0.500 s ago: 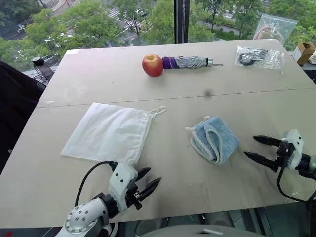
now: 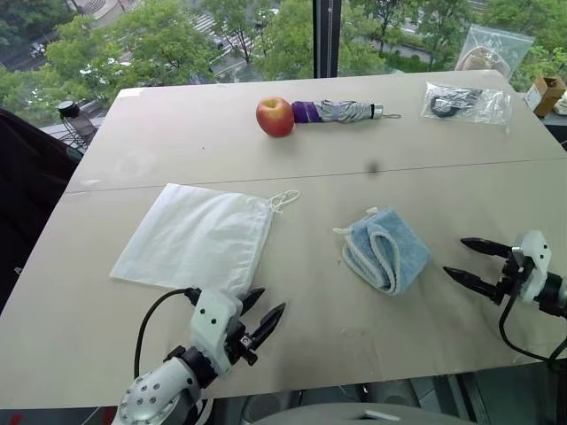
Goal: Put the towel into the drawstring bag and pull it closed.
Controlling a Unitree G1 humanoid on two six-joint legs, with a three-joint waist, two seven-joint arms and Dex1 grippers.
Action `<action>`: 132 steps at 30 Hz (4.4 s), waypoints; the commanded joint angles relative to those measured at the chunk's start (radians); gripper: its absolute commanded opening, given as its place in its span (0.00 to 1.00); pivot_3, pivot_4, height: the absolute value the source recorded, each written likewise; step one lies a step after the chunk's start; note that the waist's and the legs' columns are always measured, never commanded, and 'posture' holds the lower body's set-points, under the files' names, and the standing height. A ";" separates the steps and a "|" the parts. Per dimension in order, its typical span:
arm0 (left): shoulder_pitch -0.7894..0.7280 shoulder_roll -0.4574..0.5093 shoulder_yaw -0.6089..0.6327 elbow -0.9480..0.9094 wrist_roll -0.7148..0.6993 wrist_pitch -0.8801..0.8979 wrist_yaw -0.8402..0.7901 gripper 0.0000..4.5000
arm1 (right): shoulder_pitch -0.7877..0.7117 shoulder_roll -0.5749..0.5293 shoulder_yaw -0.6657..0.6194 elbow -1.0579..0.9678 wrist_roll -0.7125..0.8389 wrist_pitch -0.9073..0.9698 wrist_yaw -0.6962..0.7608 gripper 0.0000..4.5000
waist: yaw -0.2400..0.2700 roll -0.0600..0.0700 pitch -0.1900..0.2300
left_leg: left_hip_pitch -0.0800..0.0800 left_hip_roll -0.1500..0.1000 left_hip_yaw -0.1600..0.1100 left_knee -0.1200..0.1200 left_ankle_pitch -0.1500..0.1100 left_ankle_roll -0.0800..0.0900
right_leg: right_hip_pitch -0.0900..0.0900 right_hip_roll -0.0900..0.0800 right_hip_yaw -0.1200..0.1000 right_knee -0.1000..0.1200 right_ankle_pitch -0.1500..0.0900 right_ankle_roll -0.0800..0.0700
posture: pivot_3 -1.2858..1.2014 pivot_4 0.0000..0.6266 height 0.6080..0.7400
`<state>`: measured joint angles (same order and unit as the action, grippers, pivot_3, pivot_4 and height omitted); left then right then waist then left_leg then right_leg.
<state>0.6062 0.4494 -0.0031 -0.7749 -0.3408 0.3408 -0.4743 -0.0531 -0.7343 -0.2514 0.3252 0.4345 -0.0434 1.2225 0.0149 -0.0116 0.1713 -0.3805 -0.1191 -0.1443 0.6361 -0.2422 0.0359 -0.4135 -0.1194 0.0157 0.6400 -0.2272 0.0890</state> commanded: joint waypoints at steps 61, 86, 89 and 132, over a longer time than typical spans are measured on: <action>-0.177 -0.202 -0.124 0.083 0.460 0.089 0.464 0.06 | -0.238 -0.035 0.043 -0.709 0.427 0.642 -0.122 1.00 | 0.025 -0.002 0.001 | -0.005 0.000 -0.001 0.002 -0.002 0.006 | 0.000 0.002 -0.002 -0.010 0.007 0.004 | 0.52 0.24 1.00; -0.438 -0.010 0.279 0.134 -0.181 0.018 -0.005 0.02 | -0.263 0.056 0.092 -0.626 0.341 0.529 -0.120 1.00 | 0.023 -0.002 0.001 | -0.005 0.001 -0.001 0.003 -0.002 0.006 | -0.001 0.003 -0.002 -0.009 0.008 0.003 | 0.52 0.24 1.00; -0.501 0.076 0.294 0.221 -0.183 0.006 -0.095 0.02 | -0.272 0.078 0.105 -0.624 0.325 0.515 -0.127 1.00 | 0.021 -0.002 0.001 | -0.005 0.001 -0.002 0.004 -0.001 0.006 | 0.000 0.003 -0.002 -0.009 0.009 0.003 | 0.52 0.24 1.00; -0.817 -0.005 0.077 0.913 -0.001 -0.091 -0.264 0.01 | -0.206 0.181 0.208 -0.721 0.230 0.456 -0.267 1.00 | -0.004 -0.001 0.000 | -0.004 0.001 -0.001 0.004 0.000 0.004 | -0.002 0.004 0.000 -0.007 0.013 0.004 | 0.52 0.24 1.00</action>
<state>-0.2278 0.4369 0.0697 0.1225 -0.3392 0.2202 -0.7326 -0.2513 -0.5572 -0.0378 -0.3799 0.6639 0.4318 0.9535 0.0107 -0.0130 0.1718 -0.3837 -0.1186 -0.1454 0.6401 -0.2424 0.0398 -0.4152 -0.1153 0.0162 0.6337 -0.2142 0.0931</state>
